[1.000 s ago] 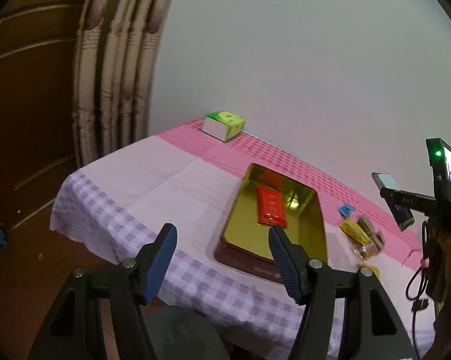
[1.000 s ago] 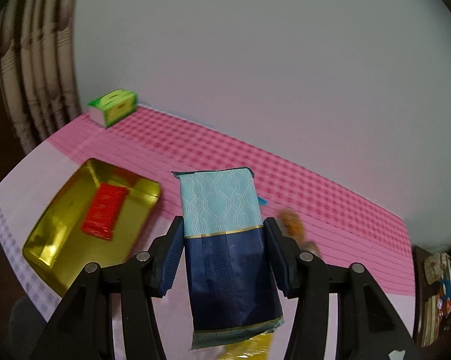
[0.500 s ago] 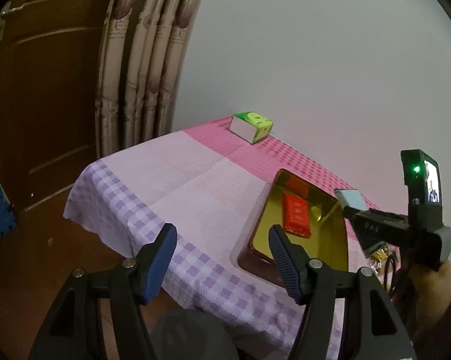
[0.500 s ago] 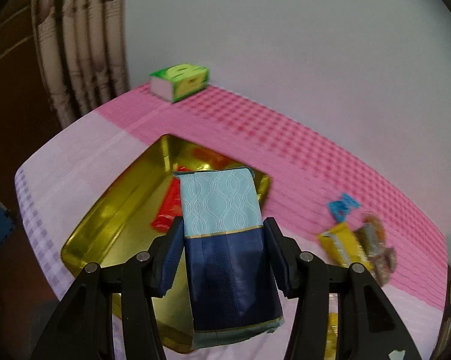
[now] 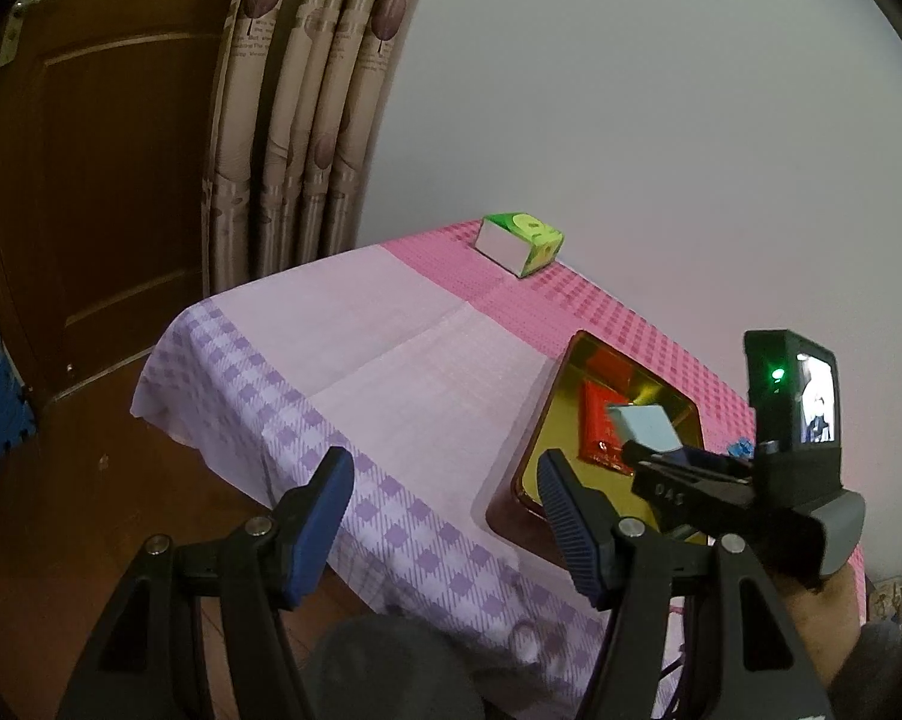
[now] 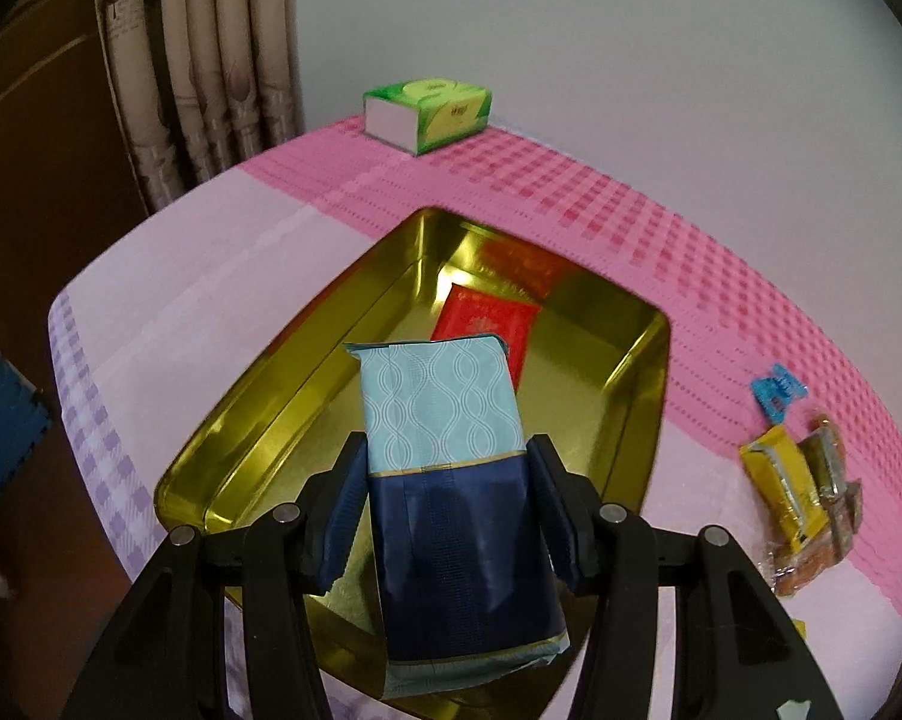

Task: Organize snacks
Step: 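Carry the blue box over the tin tray and lower it inside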

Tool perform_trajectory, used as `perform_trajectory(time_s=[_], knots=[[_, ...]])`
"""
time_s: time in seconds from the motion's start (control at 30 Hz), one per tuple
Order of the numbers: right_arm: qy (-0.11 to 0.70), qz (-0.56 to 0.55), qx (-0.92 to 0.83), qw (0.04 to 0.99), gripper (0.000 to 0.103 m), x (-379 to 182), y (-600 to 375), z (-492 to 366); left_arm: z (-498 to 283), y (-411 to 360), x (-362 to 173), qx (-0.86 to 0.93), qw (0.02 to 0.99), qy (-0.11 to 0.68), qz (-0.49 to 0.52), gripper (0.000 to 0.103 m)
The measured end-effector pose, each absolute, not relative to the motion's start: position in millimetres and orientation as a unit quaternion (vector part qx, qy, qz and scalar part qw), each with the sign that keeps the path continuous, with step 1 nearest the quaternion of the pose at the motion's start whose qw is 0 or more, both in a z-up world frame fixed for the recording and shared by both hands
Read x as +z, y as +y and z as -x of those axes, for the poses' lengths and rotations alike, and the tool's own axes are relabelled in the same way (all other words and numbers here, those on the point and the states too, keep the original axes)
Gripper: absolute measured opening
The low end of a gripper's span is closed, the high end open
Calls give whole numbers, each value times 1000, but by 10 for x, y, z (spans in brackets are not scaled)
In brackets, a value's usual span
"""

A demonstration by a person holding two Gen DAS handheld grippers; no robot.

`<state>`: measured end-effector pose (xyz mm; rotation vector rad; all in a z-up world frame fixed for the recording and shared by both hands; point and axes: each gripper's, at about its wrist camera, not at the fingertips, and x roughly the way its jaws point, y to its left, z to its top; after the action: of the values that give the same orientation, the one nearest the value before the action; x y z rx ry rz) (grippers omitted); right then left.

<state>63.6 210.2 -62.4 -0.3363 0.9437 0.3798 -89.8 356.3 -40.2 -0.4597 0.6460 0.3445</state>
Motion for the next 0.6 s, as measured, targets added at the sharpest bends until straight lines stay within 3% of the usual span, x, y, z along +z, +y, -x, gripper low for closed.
perform_trajectory(time_s=[0.6], knots=[[469, 176, 183, 846, 49, -882, 2258, -590, 887, 3576, -429, 166, 905, 320, 226, 65]])
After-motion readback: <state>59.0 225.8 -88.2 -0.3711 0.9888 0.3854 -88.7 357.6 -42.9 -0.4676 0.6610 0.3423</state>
